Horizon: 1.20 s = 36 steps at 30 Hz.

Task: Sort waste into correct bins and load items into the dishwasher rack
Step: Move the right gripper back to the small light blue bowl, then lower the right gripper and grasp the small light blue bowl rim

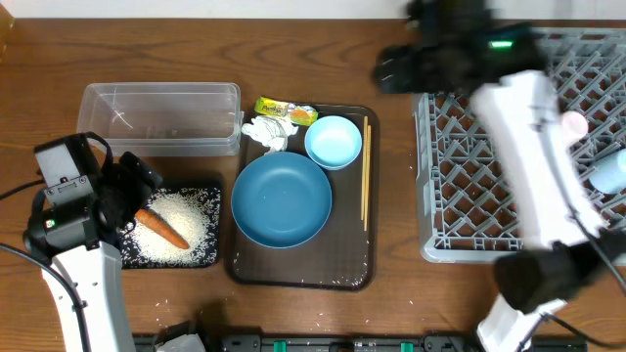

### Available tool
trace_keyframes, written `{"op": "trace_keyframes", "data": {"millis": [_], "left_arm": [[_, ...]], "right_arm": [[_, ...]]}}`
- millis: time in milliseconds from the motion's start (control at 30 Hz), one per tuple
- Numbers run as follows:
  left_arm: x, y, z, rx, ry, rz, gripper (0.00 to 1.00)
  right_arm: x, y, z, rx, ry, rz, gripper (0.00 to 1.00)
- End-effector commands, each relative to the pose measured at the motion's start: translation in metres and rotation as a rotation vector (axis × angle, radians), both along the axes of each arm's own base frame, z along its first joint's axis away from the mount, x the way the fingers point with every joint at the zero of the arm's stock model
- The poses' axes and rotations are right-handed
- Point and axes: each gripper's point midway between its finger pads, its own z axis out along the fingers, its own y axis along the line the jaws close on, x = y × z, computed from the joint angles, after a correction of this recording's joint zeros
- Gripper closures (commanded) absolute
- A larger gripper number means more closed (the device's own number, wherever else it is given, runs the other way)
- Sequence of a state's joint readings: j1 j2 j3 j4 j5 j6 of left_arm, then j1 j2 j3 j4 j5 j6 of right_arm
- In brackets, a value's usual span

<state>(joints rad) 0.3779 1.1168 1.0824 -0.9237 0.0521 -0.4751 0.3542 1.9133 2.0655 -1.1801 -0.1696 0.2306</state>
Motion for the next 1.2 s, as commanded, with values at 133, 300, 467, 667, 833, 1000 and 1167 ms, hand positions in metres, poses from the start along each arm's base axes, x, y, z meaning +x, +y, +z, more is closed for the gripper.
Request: {"op": "trace_keyframes", "data": {"millis": [133,300,467,667,833,1000,1167], "left_arm": [[0.0,0.004,0.004,0.009,-0.004,0.016,0.03],[0.0,0.004,0.004,0.009,-0.004,0.016,0.03],[0.0,0.004,0.004,0.009,-0.004,0.016,0.03],[0.0,0.004,0.004,0.009,-0.004,0.016,0.03],[0.0,0.004,0.004,0.009,-0.004,0.016,0.03],[0.0,0.004,0.004,0.009,-0.004,0.016,0.03],[0.0,0.004,0.004,0.009,-0.004,0.016,0.03]], "right_arm": [[0.003,0.044,-0.096,-0.267,0.089,0.005,0.26],[-0.005,0.06,-0.141,-0.31,0.174,0.013,0.29],[-0.011,0.056,-0.161,-0.305,0.257,-0.105,0.34],[-0.018,0.05,-0.166,-0.301,0.305,-0.183,0.35],[-0.026,0.06,-0.166,-0.323,0.303,-0.107,0.35],[-0.043,0.042,-0.17,-0.391,0.373,-0.186,0.34],[-0.048,0.043,-0.184,-0.393,0.418,-0.213,0.34]]}}
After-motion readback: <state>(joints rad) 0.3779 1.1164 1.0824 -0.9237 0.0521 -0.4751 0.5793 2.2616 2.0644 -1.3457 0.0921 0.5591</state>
